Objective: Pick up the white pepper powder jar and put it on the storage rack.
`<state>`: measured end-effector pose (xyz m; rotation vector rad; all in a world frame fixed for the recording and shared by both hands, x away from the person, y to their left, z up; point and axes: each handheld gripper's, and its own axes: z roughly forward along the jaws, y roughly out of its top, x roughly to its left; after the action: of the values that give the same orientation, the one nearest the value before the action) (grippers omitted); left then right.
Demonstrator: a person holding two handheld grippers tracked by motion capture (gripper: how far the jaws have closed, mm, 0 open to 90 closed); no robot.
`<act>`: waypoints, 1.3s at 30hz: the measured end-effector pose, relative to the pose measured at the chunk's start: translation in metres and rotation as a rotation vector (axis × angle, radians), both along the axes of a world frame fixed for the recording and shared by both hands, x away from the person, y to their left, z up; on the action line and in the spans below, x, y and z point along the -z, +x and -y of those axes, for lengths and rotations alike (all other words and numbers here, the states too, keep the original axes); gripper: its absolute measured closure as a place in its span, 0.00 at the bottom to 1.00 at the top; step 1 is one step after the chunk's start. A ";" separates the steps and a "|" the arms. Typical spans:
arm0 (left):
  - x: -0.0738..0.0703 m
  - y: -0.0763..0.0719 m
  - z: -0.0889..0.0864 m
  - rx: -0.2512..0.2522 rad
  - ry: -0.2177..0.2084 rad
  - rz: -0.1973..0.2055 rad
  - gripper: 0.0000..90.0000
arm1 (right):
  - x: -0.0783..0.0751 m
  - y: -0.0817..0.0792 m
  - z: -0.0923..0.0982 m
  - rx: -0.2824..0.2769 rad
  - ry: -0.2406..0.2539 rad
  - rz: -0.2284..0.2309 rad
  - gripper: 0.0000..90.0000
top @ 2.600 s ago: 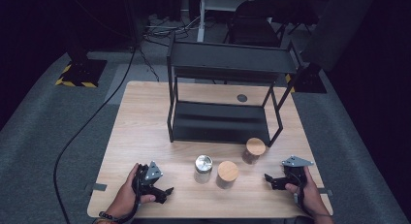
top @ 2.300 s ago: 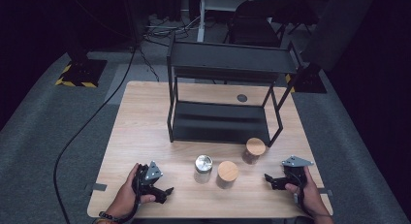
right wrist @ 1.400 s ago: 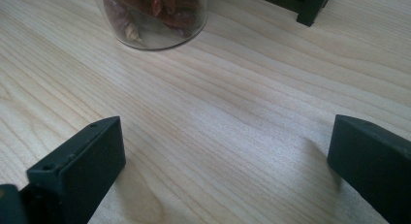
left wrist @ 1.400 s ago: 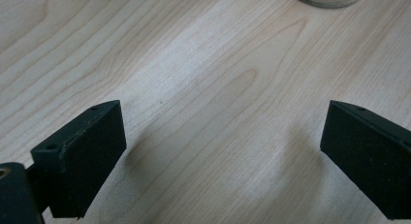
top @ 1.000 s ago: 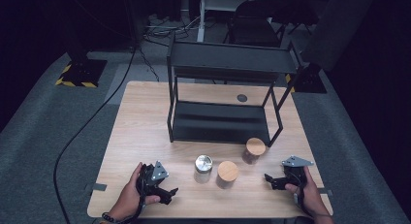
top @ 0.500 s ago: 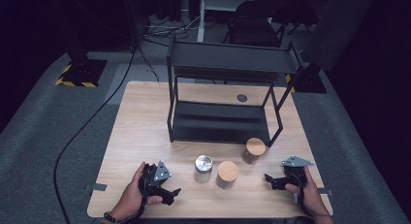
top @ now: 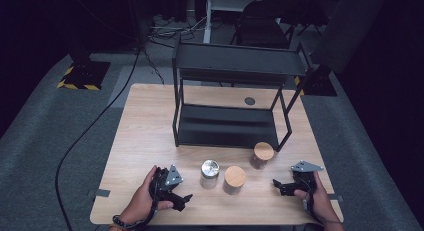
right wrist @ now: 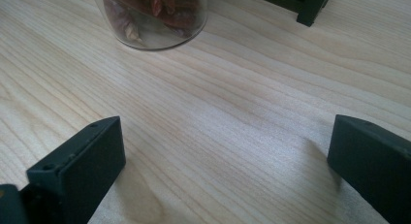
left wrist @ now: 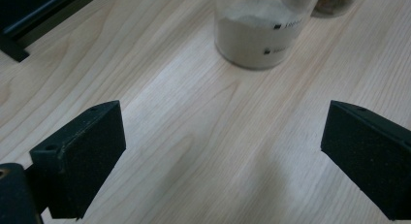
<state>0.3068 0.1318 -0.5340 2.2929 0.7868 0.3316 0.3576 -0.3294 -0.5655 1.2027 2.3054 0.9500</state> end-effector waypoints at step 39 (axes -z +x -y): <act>-0.010 0.030 0.049 0.089 -0.019 -0.010 0.03 | 0.000 0.000 0.000 0.003 0.000 0.000 0.00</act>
<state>0.3365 0.0825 -0.5236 2.3056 0.6872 0.2706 0.3574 -0.3291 -0.5655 1.2054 2.3028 0.9492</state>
